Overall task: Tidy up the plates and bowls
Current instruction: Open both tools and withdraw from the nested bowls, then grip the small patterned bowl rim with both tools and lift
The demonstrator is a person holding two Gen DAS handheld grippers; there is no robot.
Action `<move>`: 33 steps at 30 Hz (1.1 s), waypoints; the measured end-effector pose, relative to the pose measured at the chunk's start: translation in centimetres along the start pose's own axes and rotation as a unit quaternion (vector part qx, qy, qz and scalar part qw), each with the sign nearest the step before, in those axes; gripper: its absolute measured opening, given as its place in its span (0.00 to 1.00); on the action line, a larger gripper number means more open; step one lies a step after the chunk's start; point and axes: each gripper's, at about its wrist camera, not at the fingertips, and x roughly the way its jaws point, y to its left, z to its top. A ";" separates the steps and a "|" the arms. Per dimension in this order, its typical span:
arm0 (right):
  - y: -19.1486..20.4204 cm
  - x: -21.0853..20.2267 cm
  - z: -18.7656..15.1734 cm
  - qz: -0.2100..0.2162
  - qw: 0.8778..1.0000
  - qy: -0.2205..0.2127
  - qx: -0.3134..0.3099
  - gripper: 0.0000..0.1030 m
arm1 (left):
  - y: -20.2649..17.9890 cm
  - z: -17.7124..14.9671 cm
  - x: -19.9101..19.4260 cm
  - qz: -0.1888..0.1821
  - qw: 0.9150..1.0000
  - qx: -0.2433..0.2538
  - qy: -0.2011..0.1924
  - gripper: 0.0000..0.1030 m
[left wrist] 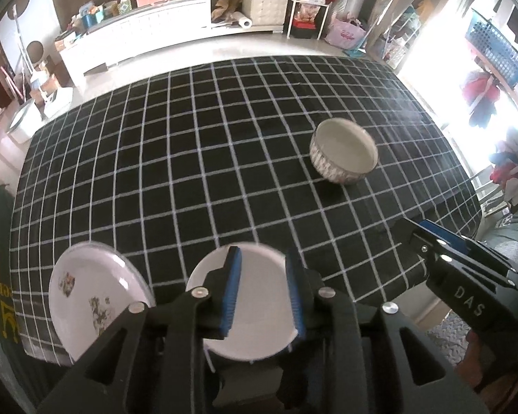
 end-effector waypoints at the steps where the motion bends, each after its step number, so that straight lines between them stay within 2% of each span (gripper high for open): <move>1: -0.4 -0.1 0.5 0.001 1.000 -0.002 0.003 0.38 | -0.4 0.6 0.0 -0.001 1.000 0.002 -0.002 0.23; 7: -2.3 -0.3 3.4 -0.009 1.000 -0.008 0.003 0.39 | -2.9 3.8 0.3 -0.014 1.000 0.022 -0.011 0.24; 9: -2.9 -0.3 4.2 -0.010 1.000 -0.010 0.004 0.40 | -3.6 4.8 0.8 -0.023 0.999 0.028 -0.011 0.28; 14: -4.5 0.9 6.4 -0.020 1.000 -0.002 0.004 0.40 | -5.3 7.5 2.7 -0.039 0.998 0.051 -0.008 0.29; 18: -5.6 3.3 7.6 -0.016 1.000 0.021 0.012 0.40 | -6.0 9.1 5.6 -0.031 0.998 0.055 0.006 0.29; 23: -6.4 6.2 8.7 -0.005 0.999 0.040 0.015 0.40 | -5.3 11.0 10.4 -0.031 0.998 0.030 0.043 0.28; 29: -6.9 9.7 9.9 0.002 0.998 0.056 0.022 0.40 | -4.7 12.3 13.8 -0.033 0.998 0.022 0.049 0.28; 33: -6.8 10.6 10.0 0.000 0.999 0.052 0.016 0.40 | -5.1 13.0 15.2 -0.033 0.998 0.036 0.046 0.23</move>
